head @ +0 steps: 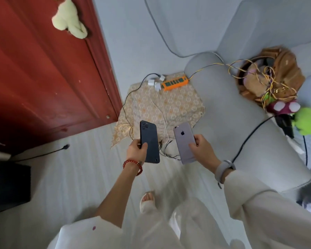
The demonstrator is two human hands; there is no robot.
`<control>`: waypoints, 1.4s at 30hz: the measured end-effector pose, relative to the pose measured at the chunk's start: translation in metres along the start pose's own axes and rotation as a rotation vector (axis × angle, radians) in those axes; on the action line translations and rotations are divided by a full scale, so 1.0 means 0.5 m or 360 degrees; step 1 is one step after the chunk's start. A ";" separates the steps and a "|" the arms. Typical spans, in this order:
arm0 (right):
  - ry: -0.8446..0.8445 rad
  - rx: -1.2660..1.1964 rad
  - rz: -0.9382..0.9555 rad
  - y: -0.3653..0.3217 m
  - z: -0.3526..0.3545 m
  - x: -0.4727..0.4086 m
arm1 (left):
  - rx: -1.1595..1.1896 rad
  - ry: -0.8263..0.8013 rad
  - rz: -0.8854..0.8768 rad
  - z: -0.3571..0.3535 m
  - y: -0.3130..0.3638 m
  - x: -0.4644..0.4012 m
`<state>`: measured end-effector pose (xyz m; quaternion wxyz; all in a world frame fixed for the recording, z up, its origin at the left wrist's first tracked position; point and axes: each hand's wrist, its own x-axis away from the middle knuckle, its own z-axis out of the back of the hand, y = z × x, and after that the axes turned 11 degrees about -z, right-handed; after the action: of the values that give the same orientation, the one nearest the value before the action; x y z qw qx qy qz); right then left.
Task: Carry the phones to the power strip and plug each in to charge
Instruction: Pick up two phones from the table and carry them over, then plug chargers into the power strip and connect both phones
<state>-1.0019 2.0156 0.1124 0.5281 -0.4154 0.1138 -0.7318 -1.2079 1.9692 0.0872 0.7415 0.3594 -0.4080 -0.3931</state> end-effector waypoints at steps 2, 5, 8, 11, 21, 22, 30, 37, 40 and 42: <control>-0.0006 0.0002 -0.0043 -0.018 0.027 -0.083 | -0.0012 -0.0043 0.0007 -0.034 0.027 -0.072; -0.0029 0.0037 -0.0102 -0.040 0.060 -0.205 | 0.0022 -0.0074 0.0086 -0.092 0.059 -0.169; -0.0097 0.0142 -0.0128 -0.053 0.095 -0.341 | 0.0066 -0.0053 0.0193 -0.166 0.089 -0.269; -0.0208 0.0264 -0.0131 -0.057 0.132 -0.490 | 0.0106 -0.0030 0.0309 -0.254 0.115 -0.373; -0.0581 0.0521 -0.0382 -0.017 0.124 -0.911 | 0.0181 0.0011 0.0707 -0.544 0.099 -0.651; -0.0611 0.0520 -0.0392 -0.008 0.114 -0.937 | 0.0171 0.0013 0.0728 -0.561 0.091 -0.671; -0.0638 0.0491 -0.0391 0.035 0.032 -1.069 | 0.0088 0.0031 0.0766 -0.632 0.015 -0.790; -0.0435 0.0787 -0.0178 0.051 0.018 -1.088 | -0.0397 0.0038 0.0655 -0.649 0.010 -0.797; -0.0408 0.0988 -0.0069 0.046 0.022 -1.080 | -0.0580 -0.0045 0.0559 -0.644 0.027 -0.792; -0.0397 0.1019 0.0023 0.033 0.019 -1.074 | -0.0719 0.0051 0.0419 -0.625 0.037 -0.795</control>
<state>-0.9314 2.4773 -0.1537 0.6467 -0.3140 -0.1843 -0.6703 -1.0671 2.3918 -0.1530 0.8540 0.1348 -0.3414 -0.3687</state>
